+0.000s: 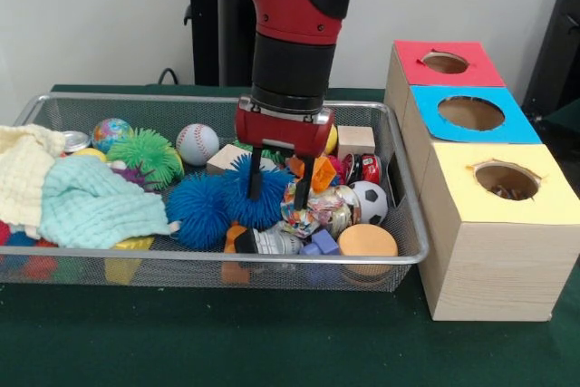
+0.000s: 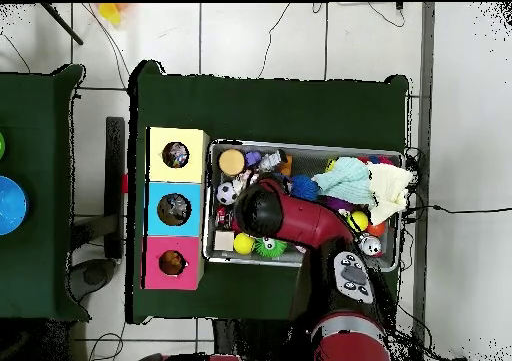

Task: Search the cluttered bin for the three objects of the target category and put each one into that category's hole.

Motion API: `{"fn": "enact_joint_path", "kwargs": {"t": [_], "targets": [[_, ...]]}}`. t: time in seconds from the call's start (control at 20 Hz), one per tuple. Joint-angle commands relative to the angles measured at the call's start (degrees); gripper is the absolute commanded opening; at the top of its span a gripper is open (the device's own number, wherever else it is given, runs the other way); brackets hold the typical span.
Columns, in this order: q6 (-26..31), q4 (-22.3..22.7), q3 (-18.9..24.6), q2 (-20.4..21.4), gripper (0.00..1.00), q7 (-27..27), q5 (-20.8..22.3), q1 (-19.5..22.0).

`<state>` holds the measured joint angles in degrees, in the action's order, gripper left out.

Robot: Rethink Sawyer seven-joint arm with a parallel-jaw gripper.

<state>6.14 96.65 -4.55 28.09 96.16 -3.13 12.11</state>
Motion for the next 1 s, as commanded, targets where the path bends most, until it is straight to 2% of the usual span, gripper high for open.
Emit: {"fn": "enact_joint_path", "kwargs": {"t": [0.05, 0.2, 0.3, 0.45, 0.75, 1.0], "targets": [[-3.37, -2.52, 0.63, -2.05, 1.0, 10.45, -1.08, -2.48], [-3.65, -0.64, 0.69, -1.63, 1.0, 11.89, -1.98, -3.32], [-3.39, 1.51, 4.5, -0.64, 1.0, 12.25, -2.16, -0.98], [-1.13, 3.56, 6.3, 1.76, 1.0, 11.98, -2.34, -0.06], [1.42, 5.28, 8.14, 4.21, 1.0, 10.96, -2.28, 1.27], [2.03, 5.87, 9.61, 4.12, 1.0, 10.6, -2.47, 2.32]]}}
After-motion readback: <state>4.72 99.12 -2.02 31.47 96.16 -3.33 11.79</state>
